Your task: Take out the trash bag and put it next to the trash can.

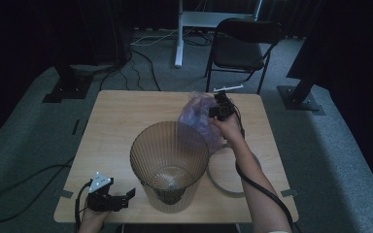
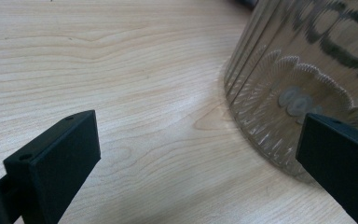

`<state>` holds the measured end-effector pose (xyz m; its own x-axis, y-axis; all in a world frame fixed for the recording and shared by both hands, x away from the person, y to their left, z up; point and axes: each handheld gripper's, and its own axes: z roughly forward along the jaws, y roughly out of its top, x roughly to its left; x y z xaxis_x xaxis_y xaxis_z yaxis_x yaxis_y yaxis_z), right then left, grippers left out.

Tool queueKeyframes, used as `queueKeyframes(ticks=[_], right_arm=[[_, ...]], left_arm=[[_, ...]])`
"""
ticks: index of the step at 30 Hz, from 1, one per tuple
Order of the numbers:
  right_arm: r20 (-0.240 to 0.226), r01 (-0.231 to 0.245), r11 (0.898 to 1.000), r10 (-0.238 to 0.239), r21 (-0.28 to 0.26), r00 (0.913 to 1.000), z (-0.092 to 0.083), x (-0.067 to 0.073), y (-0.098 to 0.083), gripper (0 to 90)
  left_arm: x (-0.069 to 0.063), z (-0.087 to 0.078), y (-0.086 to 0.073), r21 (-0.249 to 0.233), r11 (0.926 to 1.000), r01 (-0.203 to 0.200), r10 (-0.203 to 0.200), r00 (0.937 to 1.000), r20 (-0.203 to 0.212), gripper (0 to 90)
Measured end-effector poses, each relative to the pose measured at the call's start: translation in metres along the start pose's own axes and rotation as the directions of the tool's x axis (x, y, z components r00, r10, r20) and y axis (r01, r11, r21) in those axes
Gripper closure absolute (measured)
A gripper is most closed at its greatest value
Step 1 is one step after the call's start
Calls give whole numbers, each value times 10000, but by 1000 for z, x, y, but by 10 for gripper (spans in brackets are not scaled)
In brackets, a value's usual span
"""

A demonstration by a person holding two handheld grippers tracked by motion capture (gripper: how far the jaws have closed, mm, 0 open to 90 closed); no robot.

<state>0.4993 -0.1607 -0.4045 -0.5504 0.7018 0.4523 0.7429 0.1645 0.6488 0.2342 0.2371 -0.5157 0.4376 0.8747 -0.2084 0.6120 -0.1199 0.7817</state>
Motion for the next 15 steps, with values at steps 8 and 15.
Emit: queueKeyframes(ticks=[8,15], right_arm=[[-311,115,9997,-122,-225,9994,-16,-1,-3,404],[-28,791,9967,-792,-198,9969,-28,9,-10,203]], left_arm=[[-1,1,0,98,9999,27,-28,10000,68,0],[-2,2,-1,171,9999,-4,4,10000,9,0]])
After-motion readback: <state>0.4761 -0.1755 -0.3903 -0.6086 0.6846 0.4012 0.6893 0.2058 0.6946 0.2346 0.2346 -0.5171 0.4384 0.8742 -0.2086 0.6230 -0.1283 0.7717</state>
